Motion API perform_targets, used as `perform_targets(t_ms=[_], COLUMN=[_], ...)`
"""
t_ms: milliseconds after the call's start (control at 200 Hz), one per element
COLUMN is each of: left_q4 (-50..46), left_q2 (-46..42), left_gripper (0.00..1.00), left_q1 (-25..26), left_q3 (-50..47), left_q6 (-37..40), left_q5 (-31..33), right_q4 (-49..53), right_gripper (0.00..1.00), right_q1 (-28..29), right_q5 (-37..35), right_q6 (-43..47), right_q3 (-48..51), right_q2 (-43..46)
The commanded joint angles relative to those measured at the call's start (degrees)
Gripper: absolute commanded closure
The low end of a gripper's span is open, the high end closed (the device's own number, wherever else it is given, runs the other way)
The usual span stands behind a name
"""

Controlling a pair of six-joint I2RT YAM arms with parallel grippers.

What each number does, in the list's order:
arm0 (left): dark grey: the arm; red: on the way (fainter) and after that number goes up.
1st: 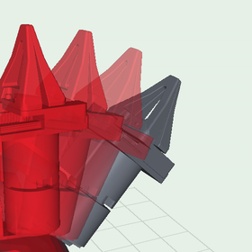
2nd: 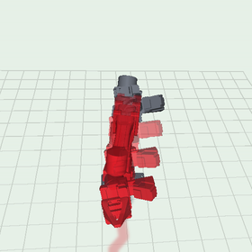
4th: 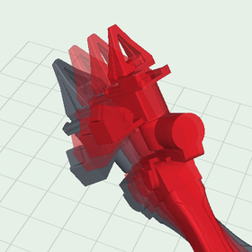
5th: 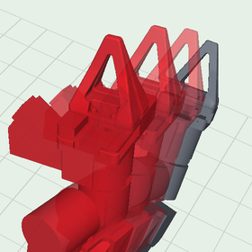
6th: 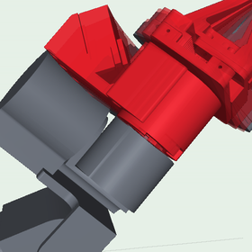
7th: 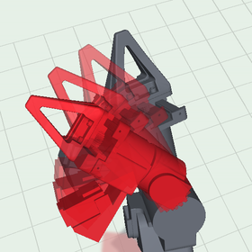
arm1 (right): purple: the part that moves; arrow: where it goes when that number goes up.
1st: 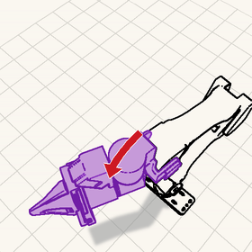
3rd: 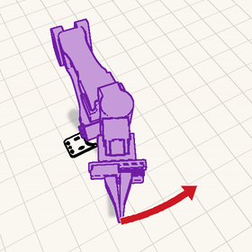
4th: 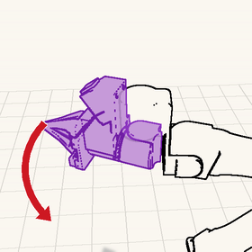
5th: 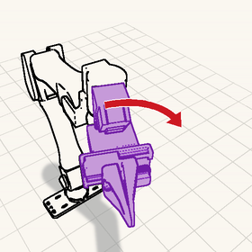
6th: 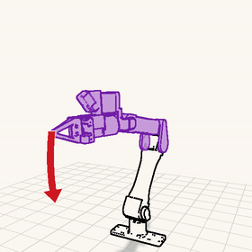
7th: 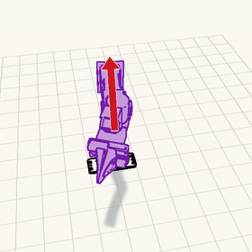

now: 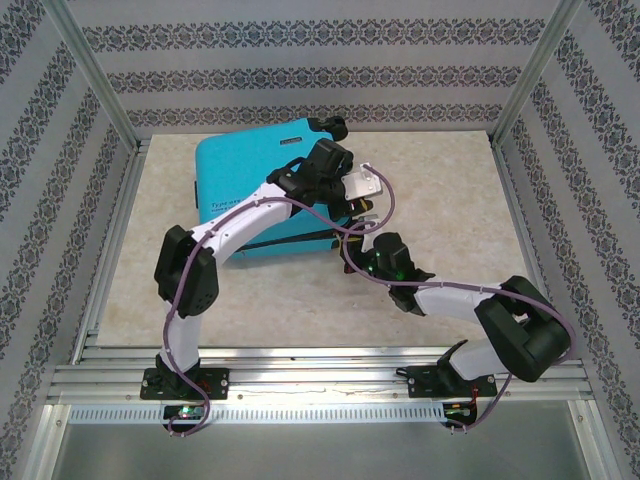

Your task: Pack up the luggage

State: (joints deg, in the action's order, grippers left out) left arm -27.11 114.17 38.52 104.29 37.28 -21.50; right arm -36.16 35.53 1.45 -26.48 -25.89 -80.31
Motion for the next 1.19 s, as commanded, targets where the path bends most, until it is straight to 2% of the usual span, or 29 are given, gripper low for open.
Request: perform_targets(t_ms=[0, 195, 485, 510, 555, 630, 769, 1189], left_q4=[-4.6, -6.2, -7.2, -7.1, -6.7, -5.8, -4.1, -3.6], left_q2=[0.9, 1.6, 0.3, 0.1, -0.2, -0.6, -0.5, 0.1], left_gripper=[1.0, 1.0, 1.0, 1.0, 1.0, 1.0, 1.0, 1.0], left_q1=[2.0, 2.3, 2.2, 2.3, 2.3, 2.3, 2.3, 2.4], left_q3=[3.9, 4.0, 3.5, 3.2, 2.9, 2.4, 2.5, 5.9], left_q6=[3.4, 4.4, 5.2, 5.0, 4.9, 4.5, 3.3, 0.4], left_q5=[-15.5, -15.7, -16.0, -15.8, -15.7, -15.6, -15.0, -14.6], right_q4=[-2.8, -0.2, -1.4, -1.8, -4.7, -9.2, -7.5, -6.7], right_gripper=[1.0, 1.0, 1.0, 1.0, 1.0, 1.0, 1.0, 1.0], right_q1=[-1.5, -1.9, -8.3, -9.0, -10.9, -10.4, -9.8, -7.3], right_q5=[-21.9, -29.7, -22.2, -20.2, -12.3, -3.4, 13.1, 20.8], right_q6=[-5.8, -5.4, -2.0, -1.6, 0.2, 5.0, 10.3, 10.9], right_q3=[0.9, 1.5, 1.1, 1.2, 1.8, 2.2, 0.2, -1.3], right_q2=[2.0, 4.3, 3.8, 3.9, 4.0, 4.1, 3.5, -1.7])
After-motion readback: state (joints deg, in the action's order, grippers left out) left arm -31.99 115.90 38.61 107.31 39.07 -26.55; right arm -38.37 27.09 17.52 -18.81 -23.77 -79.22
